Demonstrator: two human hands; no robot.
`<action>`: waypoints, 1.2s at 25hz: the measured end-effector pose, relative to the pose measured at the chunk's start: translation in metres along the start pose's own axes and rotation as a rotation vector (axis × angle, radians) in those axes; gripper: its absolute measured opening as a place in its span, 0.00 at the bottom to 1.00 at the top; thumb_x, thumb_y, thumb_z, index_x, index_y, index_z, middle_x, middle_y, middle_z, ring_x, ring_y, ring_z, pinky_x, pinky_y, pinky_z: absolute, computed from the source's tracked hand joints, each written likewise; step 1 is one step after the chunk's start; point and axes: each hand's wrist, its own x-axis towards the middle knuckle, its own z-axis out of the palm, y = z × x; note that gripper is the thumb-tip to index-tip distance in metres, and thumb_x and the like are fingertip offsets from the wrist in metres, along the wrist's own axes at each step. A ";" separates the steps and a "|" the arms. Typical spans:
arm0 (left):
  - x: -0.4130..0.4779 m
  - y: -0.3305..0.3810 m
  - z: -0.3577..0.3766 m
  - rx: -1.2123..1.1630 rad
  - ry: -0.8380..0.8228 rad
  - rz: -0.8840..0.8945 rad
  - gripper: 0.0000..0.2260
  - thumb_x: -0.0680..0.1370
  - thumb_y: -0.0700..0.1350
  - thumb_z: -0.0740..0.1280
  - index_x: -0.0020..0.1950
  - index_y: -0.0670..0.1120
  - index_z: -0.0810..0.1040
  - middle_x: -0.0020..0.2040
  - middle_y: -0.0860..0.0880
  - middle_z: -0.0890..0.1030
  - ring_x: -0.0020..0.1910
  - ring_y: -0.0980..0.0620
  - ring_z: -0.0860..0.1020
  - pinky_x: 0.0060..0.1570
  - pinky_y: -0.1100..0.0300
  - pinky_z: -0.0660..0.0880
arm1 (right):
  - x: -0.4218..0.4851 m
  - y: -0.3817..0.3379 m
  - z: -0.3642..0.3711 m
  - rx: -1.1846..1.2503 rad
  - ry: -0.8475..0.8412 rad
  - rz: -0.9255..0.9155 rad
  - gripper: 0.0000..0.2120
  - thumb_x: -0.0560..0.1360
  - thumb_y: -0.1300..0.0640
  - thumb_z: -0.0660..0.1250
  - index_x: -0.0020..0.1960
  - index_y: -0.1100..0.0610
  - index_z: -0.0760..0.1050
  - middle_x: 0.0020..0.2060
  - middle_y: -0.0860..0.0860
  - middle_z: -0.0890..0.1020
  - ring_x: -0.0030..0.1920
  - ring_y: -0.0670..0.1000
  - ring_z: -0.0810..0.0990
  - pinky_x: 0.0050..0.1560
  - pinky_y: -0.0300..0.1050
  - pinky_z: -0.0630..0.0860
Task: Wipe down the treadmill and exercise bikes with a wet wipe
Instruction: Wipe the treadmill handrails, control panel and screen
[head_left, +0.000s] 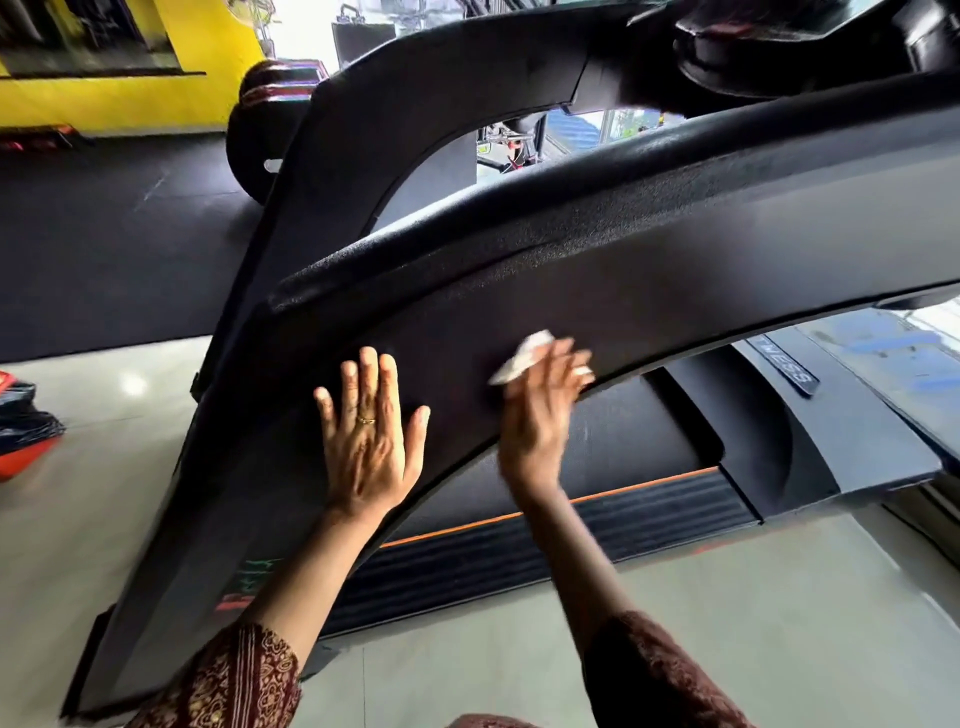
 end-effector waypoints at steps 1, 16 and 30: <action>-0.002 -0.002 0.000 0.009 -0.003 0.008 0.27 0.83 0.54 0.45 0.77 0.45 0.40 0.73 0.38 0.53 0.76 0.50 0.43 0.72 0.52 0.37 | -0.019 -0.004 0.003 -0.042 -0.164 -0.254 0.20 0.83 0.56 0.49 0.75 0.54 0.56 0.74 0.53 0.59 0.75 0.51 0.50 0.72 0.50 0.51; -0.001 -0.012 -0.007 0.006 0.030 0.106 0.27 0.83 0.53 0.48 0.78 0.44 0.43 0.78 0.50 0.40 0.77 0.53 0.44 0.73 0.53 0.44 | 0.049 -0.027 -0.002 0.077 0.116 0.094 0.20 0.83 0.54 0.48 0.73 0.60 0.59 0.71 0.61 0.60 0.75 0.52 0.52 0.73 0.39 0.47; 0.021 0.001 -0.016 -0.065 0.032 0.124 0.25 0.82 0.52 0.50 0.75 0.41 0.52 0.78 0.48 0.41 0.77 0.50 0.44 0.74 0.53 0.41 | 0.067 -0.062 -0.003 0.026 -0.165 -0.642 0.16 0.81 0.60 0.52 0.65 0.64 0.68 0.70 0.57 0.69 0.73 0.56 0.61 0.73 0.50 0.55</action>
